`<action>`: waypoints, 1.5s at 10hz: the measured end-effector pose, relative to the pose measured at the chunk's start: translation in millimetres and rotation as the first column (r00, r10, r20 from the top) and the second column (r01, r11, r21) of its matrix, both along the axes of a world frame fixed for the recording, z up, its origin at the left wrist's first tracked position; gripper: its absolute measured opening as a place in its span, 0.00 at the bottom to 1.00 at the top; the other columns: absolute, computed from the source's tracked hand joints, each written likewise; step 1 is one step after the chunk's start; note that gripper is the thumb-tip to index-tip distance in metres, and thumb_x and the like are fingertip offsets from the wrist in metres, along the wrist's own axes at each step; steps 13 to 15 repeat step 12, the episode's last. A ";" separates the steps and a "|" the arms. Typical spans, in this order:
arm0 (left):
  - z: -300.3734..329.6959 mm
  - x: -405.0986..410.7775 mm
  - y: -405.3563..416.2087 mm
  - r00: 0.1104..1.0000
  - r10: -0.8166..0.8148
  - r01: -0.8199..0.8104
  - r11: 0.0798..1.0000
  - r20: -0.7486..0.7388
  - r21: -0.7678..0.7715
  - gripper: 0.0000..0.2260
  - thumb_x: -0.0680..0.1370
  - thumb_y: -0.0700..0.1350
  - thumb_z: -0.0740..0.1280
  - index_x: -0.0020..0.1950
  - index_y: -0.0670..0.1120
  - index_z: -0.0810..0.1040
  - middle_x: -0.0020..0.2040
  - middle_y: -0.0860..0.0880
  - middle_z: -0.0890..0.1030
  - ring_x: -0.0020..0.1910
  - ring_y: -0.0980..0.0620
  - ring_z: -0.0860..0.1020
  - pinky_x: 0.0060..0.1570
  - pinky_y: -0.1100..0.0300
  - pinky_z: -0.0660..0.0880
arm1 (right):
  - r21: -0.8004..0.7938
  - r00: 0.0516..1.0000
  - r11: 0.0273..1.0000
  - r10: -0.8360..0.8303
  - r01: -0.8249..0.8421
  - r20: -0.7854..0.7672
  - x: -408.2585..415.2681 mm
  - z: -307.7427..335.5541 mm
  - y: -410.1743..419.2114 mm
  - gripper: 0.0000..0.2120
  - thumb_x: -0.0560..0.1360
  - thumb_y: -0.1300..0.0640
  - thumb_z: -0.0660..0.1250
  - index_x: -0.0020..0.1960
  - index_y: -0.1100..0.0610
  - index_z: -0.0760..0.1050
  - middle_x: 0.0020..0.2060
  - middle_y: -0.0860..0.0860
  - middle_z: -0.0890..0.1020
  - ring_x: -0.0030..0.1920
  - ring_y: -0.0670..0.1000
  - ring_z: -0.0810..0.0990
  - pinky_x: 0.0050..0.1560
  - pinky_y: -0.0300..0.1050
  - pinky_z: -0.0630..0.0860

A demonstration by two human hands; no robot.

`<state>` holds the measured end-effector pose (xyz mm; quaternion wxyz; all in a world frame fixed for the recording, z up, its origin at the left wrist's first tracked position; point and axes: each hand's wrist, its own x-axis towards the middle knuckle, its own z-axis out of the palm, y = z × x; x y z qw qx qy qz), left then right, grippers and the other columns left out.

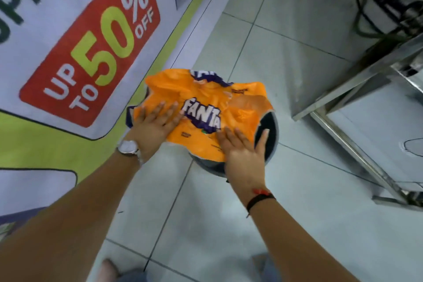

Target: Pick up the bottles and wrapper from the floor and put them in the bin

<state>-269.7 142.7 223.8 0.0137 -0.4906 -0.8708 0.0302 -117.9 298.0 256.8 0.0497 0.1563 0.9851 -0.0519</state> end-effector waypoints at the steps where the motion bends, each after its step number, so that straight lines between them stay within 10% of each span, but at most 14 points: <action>1: -20.7 18.2 60.0 1.000 -0.026 0.027 0.999 0.015 -0.036 0.25 0.72 0.35 0.65 0.68 0.45 0.67 0.68 0.37 0.69 0.65 0.32 0.67 0.58 0.29 0.61 | -0.024 0.999 1.000 0.006 -0.005 0.052 18.2 -29.1 54.4 0.22 0.64 0.67 0.75 0.57 0.58 0.78 0.60 0.61 0.80 0.59 0.66 0.77 0.59 0.75 0.63; 2: -33.6 28.9 80.8 1.000 -0.004 0.007 0.990 0.024 -0.142 0.27 0.73 0.38 0.67 0.70 0.48 0.65 0.73 0.38 0.61 0.70 0.33 0.59 0.63 0.31 0.52 | -0.090 0.983 0.995 0.063 -0.047 0.173 21.2 -47.3 74.1 0.24 0.71 0.66 0.68 0.66 0.57 0.70 0.70 0.60 0.68 0.69 0.65 0.66 0.69 0.68 0.56; 3: -68.0 32.8 95.8 0.992 0.096 -0.052 0.897 0.078 -0.438 0.29 0.80 0.50 0.56 0.75 0.51 0.42 0.75 0.39 0.38 0.72 0.36 0.38 0.68 0.36 0.38 | -0.150 0.933 0.985 0.130 -0.083 0.336 17.4 -85.1 91.0 0.24 0.79 0.62 0.57 0.73 0.52 0.58 0.75 0.54 0.59 0.73 0.59 0.58 0.73 0.61 0.47; 6: -140.0 35.3 118.8 0.989 0.135 -0.039 0.666 0.068 -0.745 0.35 0.78 0.59 0.54 0.74 0.49 0.35 0.73 0.36 0.35 0.71 0.36 0.34 0.67 0.39 0.33 | -0.047 0.827 0.988 0.152 -0.150 0.541 -13.5 -161.1 105.0 0.15 0.80 0.61 0.52 0.61 0.53 0.73 0.58 0.53 0.80 0.61 0.57 0.75 0.73 0.62 0.42; 8: -170.2 34.7 136.4 0.986 0.156 -0.033 0.545 0.062 -0.838 0.38 0.77 0.62 0.53 0.73 0.48 0.32 0.73 0.36 0.32 0.71 0.36 0.34 0.68 0.36 0.36 | -0.046 0.668 0.974 0.186 -0.221 0.720 -32.1 -206.5 103.3 0.18 0.81 0.57 0.51 0.70 0.55 0.63 0.70 0.55 0.69 0.72 0.60 0.61 0.71 0.65 0.42; 11: -145.5 40.4 134.3 0.986 0.154 -0.064 0.718 0.068 -0.694 0.50 0.70 0.70 0.58 0.71 0.44 0.28 0.74 0.39 0.33 0.71 0.41 0.33 0.67 0.35 0.34 | -0.034 0.721 0.981 0.165 -0.192 0.673 -26.4 -184.0 108.0 0.42 0.74 0.39 0.60 0.76 0.55 0.42 0.76 0.56 0.50 0.75 0.59 0.47 0.70 0.65 0.35; 15: -122.7 40.4 131.7 0.984 0.165 -0.101 0.807 0.059 -0.582 0.46 0.73 0.67 0.56 0.71 0.43 0.29 0.74 0.39 0.34 0.72 0.42 0.34 0.68 0.38 0.34 | 0.007 0.815 0.991 0.105 -0.133 0.570 -23.8 -163.1 108.6 0.37 0.77 0.39 0.53 0.75 0.56 0.39 0.77 0.56 0.46 0.75 0.58 0.43 0.71 0.64 0.35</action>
